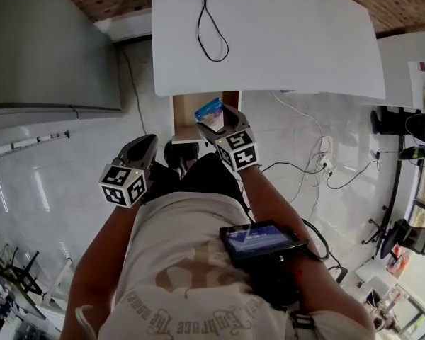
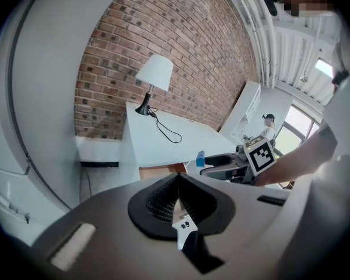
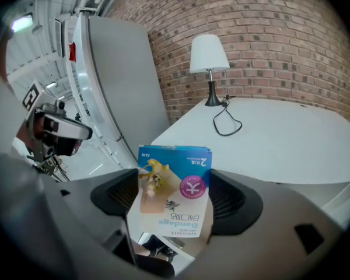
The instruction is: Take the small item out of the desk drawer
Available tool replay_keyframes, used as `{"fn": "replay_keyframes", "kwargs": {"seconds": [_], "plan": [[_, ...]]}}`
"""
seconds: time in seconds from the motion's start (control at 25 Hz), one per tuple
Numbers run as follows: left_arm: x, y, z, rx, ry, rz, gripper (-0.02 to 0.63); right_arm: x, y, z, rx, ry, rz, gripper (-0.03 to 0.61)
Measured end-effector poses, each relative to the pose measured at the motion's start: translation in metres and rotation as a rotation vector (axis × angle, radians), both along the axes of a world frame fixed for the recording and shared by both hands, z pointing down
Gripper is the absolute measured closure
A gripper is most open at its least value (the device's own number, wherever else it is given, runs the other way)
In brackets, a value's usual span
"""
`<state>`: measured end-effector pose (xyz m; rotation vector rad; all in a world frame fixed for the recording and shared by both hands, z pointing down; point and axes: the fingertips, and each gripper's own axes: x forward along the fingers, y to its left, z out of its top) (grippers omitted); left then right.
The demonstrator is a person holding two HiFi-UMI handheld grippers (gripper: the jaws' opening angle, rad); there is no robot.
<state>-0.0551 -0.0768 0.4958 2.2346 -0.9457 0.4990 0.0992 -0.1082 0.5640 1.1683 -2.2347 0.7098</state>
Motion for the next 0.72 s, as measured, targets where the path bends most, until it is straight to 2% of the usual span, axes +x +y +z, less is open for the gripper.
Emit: {"fn": "replay_keyframes", "kwargs": {"seconds": [0.16,0.72], "plan": [[-0.005,-0.006,-0.016,0.032,0.031,-0.009,0.607,0.0,0.0,-0.026,0.058,-0.018,0.036,0.238],[-0.014,-0.003,-0.049,0.103,0.063,0.07,0.607,-0.001,0.016,-0.107,0.2,-0.052,0.139,0.238]]}}
